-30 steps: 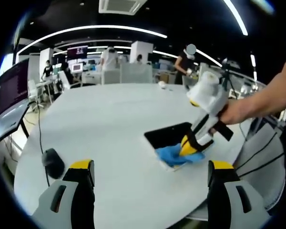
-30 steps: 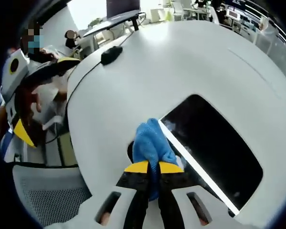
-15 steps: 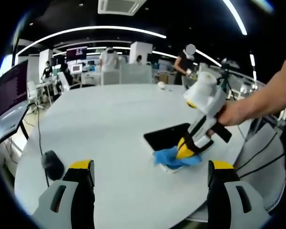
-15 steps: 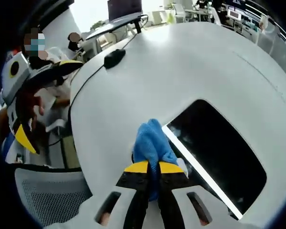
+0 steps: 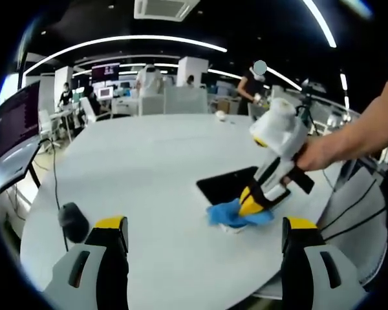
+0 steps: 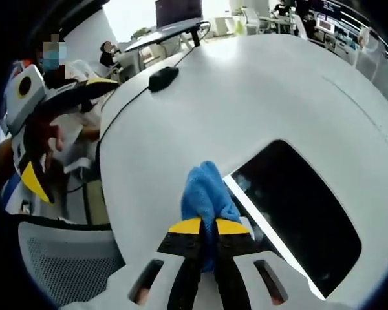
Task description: Wipe the mirror surface with the cleaning cloth until all visible marks leave the cleaned area.
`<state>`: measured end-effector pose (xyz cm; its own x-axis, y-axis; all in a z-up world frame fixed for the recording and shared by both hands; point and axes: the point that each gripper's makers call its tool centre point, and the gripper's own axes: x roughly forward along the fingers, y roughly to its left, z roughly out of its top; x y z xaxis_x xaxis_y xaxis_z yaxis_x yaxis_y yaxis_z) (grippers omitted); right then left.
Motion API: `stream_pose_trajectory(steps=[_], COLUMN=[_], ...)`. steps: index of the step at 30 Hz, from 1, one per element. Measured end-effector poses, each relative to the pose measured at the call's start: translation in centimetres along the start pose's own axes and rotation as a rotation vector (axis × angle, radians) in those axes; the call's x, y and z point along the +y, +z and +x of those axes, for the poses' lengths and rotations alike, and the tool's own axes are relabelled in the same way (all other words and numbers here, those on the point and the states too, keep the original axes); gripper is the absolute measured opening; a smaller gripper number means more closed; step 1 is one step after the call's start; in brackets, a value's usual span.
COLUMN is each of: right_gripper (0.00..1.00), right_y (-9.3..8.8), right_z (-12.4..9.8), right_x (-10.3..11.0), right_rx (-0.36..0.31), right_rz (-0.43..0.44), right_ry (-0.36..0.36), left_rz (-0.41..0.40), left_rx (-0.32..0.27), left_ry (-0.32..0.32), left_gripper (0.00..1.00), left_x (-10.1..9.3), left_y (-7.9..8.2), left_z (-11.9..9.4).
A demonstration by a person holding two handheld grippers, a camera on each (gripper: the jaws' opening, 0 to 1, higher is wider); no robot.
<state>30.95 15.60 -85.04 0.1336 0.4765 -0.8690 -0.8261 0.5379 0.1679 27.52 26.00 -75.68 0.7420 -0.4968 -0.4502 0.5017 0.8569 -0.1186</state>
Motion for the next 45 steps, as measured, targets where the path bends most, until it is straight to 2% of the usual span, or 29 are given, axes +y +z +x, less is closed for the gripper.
stream_pose_trajectory(steps=[4,6,18,20,35,45], right_gripper=[0.01,0.01,0.01,0.01,0.01,0.0], right_y=[-0.01,-0.08,-0.03,-0.01,0.0,0.07], right_z=[-0.02,-0.07,-0.03,-0.01,0.0,0.05], right_x=[0.0,0.12,0.11,0.15,0.05,-0.1], right_rx=[-0.005,-0.012,0.001,0.001,0.018,0.017], right_rz=[-0.006,-0.04,-0.053,-0.111,-0.083,-0.115], right_ry=[0.001,0.01,0.018,0.02,0.018,0.027], left_rz=[-0.001,0.0,0.01,0.014,0.012,0.004], left_rx=[-0.003,0.0,0.002,0.003,0.005,0.006], left_ry=[0.001,0.002,-0.006,-0.006,0.0,0.006], left_gripper=[0.99,0.99,0.99,0.99,0.99,0.99], left_x=[-0.1,-0.05,-0.16,-0.11,0.03,-0.01], left_y=[0.09,0.01,0.22,0.21,0.08,-0.18], left_z=[-0.09,-0.12,-0.06,-0.02,-0.52,-0.61])
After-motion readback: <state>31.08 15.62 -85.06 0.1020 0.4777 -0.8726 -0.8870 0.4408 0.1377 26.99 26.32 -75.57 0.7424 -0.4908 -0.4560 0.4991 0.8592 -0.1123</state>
